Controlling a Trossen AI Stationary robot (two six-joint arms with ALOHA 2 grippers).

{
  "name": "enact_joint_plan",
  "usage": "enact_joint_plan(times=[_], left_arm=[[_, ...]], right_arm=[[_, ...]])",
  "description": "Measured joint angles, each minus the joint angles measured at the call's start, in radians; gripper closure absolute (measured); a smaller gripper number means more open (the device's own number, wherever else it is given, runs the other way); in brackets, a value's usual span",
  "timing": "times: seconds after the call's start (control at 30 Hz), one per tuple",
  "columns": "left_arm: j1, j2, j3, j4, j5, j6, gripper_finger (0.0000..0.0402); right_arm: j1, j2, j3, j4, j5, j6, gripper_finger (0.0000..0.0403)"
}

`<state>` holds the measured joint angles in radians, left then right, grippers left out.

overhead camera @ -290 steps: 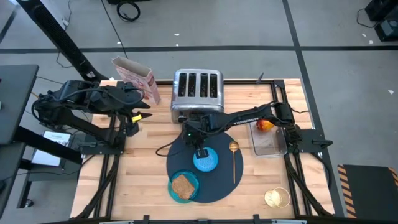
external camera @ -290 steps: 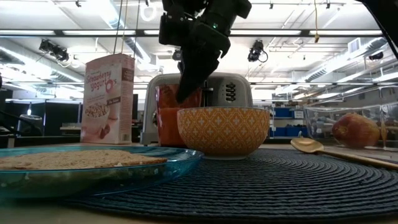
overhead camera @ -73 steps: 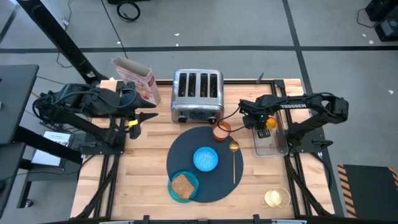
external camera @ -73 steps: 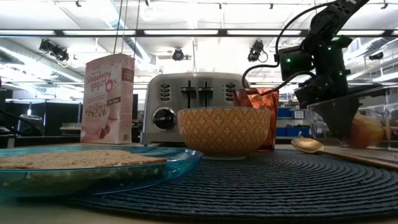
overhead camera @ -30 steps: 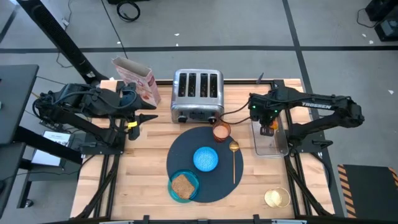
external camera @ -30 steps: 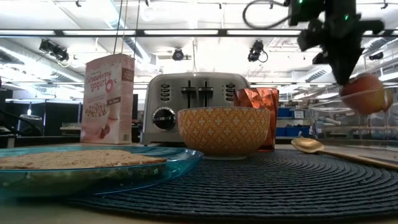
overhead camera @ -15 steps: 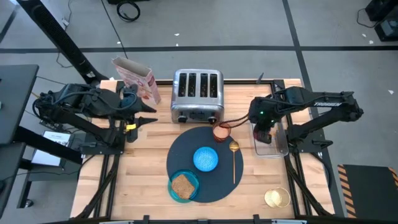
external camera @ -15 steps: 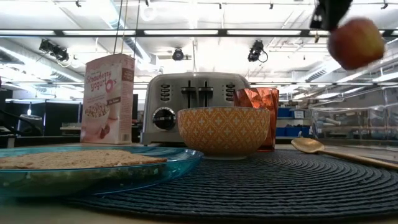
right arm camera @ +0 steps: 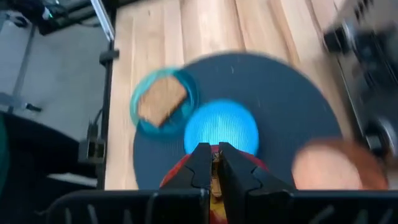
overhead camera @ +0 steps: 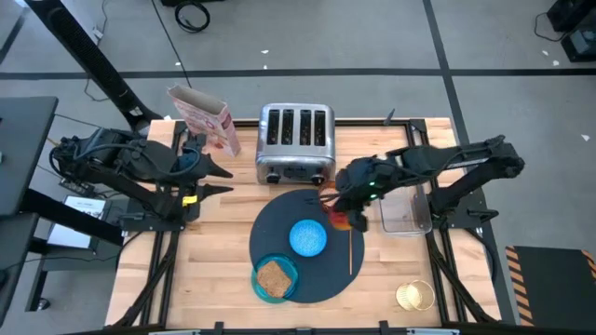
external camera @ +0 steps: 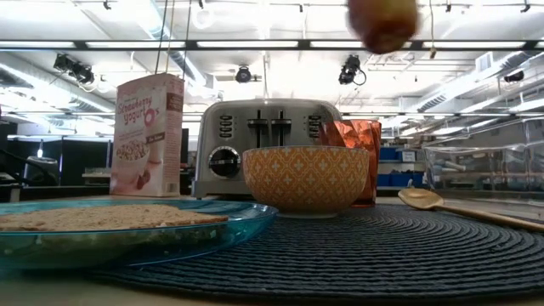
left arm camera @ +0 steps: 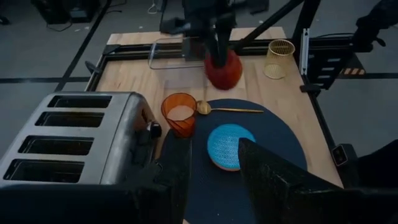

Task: Arrange a breakfast setting
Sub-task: Put the red apple on the blue table mat

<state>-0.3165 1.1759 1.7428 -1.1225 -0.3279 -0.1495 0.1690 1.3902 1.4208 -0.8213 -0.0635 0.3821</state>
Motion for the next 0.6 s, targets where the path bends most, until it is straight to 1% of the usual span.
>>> enact_joint_plan(times=[0.37, 0.6], left_arm=[[-0.02, 0.0, 0.0, 0.0, 0.0, -0.004, 0.026], [-0.02, 0.0, 0.0, 0.001, 0.0, -0.023, 0.026]], right_arm=[[-0.071, 0.242, 0.0, 0.377, 0.013, -0.154, 0.0385], [-0.12, 0.374, 0.0, 0.561, 0.045, -0.217, 0.0386]])
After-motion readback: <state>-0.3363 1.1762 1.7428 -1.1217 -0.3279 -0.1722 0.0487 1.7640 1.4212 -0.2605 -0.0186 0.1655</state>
